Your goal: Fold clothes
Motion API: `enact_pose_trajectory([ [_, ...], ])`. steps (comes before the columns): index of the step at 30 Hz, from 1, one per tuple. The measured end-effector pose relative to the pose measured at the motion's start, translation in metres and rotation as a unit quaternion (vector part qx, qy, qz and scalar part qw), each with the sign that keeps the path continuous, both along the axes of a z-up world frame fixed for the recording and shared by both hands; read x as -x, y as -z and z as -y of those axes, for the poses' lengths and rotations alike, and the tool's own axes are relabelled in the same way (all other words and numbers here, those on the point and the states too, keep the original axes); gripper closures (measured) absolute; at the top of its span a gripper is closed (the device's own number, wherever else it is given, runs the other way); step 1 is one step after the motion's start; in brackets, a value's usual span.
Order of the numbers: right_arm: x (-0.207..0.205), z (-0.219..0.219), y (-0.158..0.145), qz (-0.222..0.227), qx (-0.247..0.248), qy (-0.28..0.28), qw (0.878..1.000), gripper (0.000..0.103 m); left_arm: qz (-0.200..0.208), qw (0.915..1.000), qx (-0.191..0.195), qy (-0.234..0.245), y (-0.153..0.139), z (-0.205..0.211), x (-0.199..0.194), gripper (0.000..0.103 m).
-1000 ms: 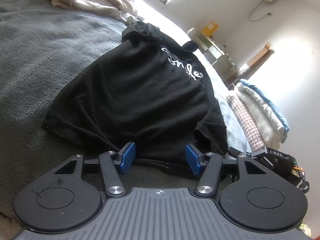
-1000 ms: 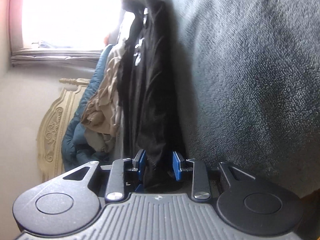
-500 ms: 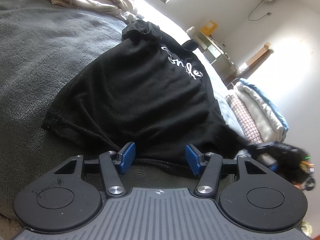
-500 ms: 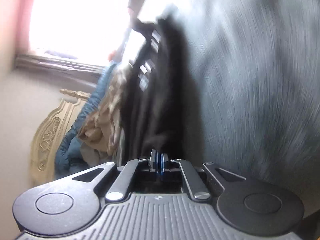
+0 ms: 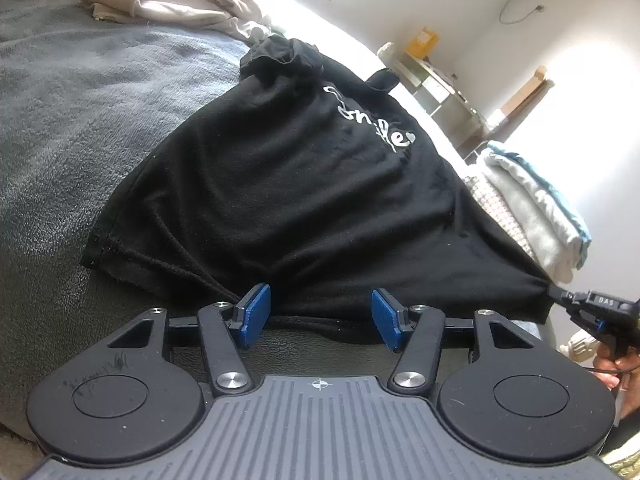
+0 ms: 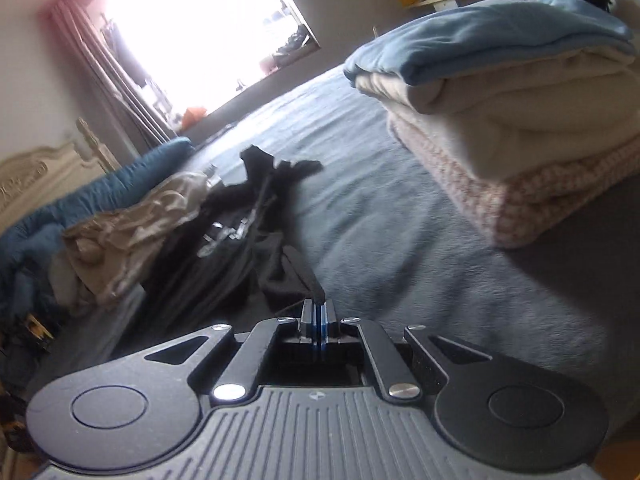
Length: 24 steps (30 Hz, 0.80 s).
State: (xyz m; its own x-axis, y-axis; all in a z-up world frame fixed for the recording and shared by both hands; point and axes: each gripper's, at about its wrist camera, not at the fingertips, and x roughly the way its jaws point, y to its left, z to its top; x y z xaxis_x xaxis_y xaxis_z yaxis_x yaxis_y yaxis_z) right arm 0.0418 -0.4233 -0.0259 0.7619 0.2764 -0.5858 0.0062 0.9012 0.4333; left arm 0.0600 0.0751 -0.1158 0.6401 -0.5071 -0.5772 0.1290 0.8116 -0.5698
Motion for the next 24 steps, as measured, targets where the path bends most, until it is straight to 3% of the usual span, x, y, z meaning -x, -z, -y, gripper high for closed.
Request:
enact_pose_trajectory([
  [3,-0.003,0.007,0.027,-0.038,0.027,0.008,0.999,0.101,0.002,1.0,-0.009,0.002,-0.001,0.002,0.0,0.047],
  [7,-0.008,0.014,0.06,-0.076,0.02,0.024,0.997,0.101,0.005,0.9998,-0.017,0.004,-0.006,0.003,0.004,0.047],
  [15,-0.004,0.026,0.062,-0.075,-0.018,0.023,0.997,0.1,0.062,0.9972,-0.038,0.016,-0.03,-0.025,0.044,0.046],
  [20,-0.009,0.038,0.067,-0.085,-0.081,0.033,0.993,0.096,0.087,0.9941,-0.046,-0.044,-0.038,-0.057,0.052,0.045],
  [24,-0.009,0.046,0.069,-0.093,-0.118,0.036,0.988,0.092,0.076,0.9915,-0.057,-0.088,-0.03,-0.074,0.034,0.041],
])
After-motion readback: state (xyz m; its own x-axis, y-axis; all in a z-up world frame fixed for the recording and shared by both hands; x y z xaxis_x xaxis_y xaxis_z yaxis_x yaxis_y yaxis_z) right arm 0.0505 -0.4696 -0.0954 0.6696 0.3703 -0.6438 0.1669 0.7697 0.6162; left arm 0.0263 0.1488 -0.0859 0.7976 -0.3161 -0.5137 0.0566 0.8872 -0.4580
